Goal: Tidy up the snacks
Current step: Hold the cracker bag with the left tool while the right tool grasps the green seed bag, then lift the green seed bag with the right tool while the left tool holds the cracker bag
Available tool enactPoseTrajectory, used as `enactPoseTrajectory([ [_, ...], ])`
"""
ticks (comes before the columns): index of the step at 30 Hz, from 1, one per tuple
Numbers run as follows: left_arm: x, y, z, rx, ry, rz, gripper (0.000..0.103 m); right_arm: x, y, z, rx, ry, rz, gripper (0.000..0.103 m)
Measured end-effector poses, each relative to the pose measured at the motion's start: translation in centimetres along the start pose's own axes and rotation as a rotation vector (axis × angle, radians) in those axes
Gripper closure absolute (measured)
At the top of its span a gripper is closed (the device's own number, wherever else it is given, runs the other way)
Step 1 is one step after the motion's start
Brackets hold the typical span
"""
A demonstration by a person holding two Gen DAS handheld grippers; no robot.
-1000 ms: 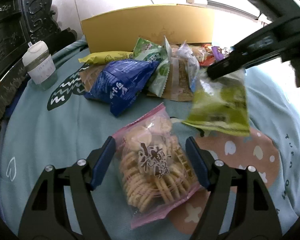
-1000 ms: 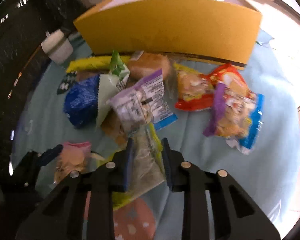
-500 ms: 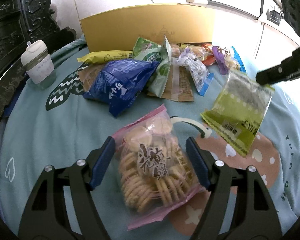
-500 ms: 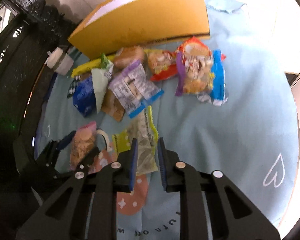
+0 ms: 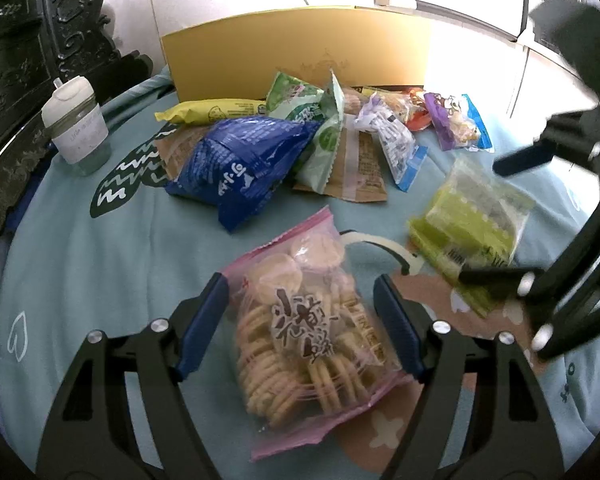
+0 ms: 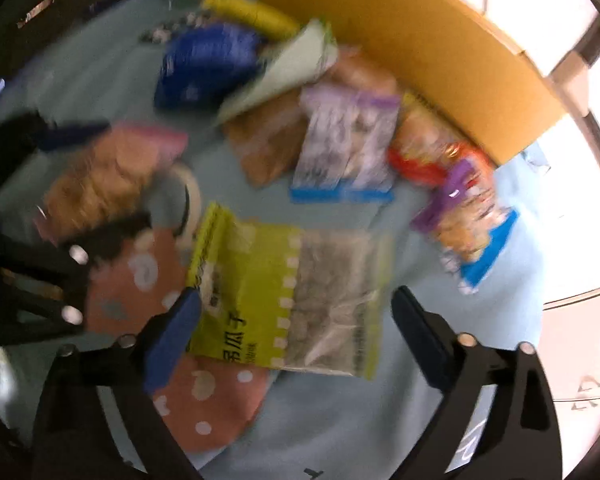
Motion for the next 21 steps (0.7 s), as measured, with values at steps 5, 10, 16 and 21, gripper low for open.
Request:
enactPoseTrajectory([
  [5, 0.0, -0.1, 0.0, 0.001, 0.000, 0.000, 0.027, 0.1, -0.3, 0.4, 0.021, -0.126, 0.131, 0.021],
  [10, 0.0, 0.0, 0.0, -0.002, 0.005, -0.006, 0.027, -0.3, 1.7, 1.0, -0.032, -0.223, 0.202, 0.055],
  [16, -0.1, -0.1, -0.1, 0.001, 0.001, -0.003, 0.026, -1.0, 2.7, 0.3, -0.021, -0.238, 0.238, 0.062],
  [21, -0.2, -0.1, -0.1, 0.001, -0.003, -0.003, 0.025, -1.1, 3.4, 0.2, -0.042, -0.257, 0.304, 0.076],
])
Point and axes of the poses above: each gripper's, at about its wrist camera, not at the fingertips, and y roughly against the way its jaws point, x to its left, z to its top, the point moved 10 cm from there along -y, roughly the way its jaws point, and after that the axes turned 5 degrees about -y, right-handed, at the moved point
